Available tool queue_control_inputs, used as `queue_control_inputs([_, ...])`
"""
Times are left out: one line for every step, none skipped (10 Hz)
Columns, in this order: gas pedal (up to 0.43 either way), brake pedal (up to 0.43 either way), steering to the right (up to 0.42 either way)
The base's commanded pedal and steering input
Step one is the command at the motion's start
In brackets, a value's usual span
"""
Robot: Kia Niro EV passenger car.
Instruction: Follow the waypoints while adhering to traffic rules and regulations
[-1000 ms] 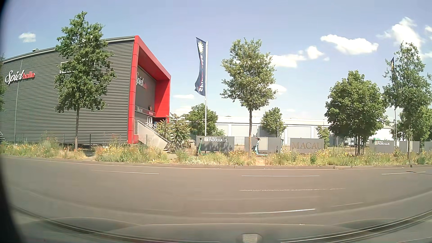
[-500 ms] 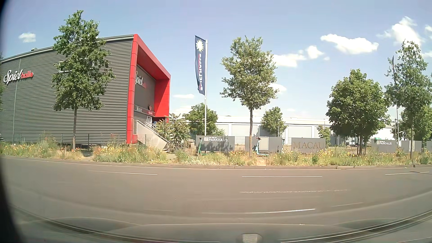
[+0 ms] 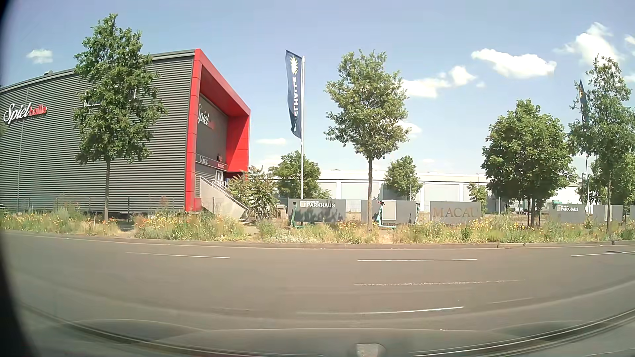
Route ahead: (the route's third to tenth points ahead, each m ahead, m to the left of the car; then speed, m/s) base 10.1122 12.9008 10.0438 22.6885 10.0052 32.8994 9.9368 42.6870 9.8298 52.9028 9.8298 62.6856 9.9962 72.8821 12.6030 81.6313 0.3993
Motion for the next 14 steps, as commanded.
queue_control_inputs([0.000,0.104,-0.012])
queue_control_inputs([0.000,0.098,-0.012])
queue_control_inputs([0.000,0.098,-0.012])
queue_control_inputs([0.000,0.098,-0.012])
queue_control_inputs([0.000,0.098,-0.012])
queue_control_inputs([0.000,0.098,-0.012])
queue_control_inputs([0.000,0.098,-0.012])
queue_control_inputs([0.000,0.098,-0.012])
queue_control_inputs([0.000,0.098,-0.011])
queue_control_inputs([0.000,0.098,-0.011])
queue_control_inputs([0.000,0.098,-0.011])
queue_control_inputs([0.000,0.098,-0.011])
queue_control_inputs([0.000,0.098,-0.011])
queue_control_inputs([0.000,0.104,-0.011])
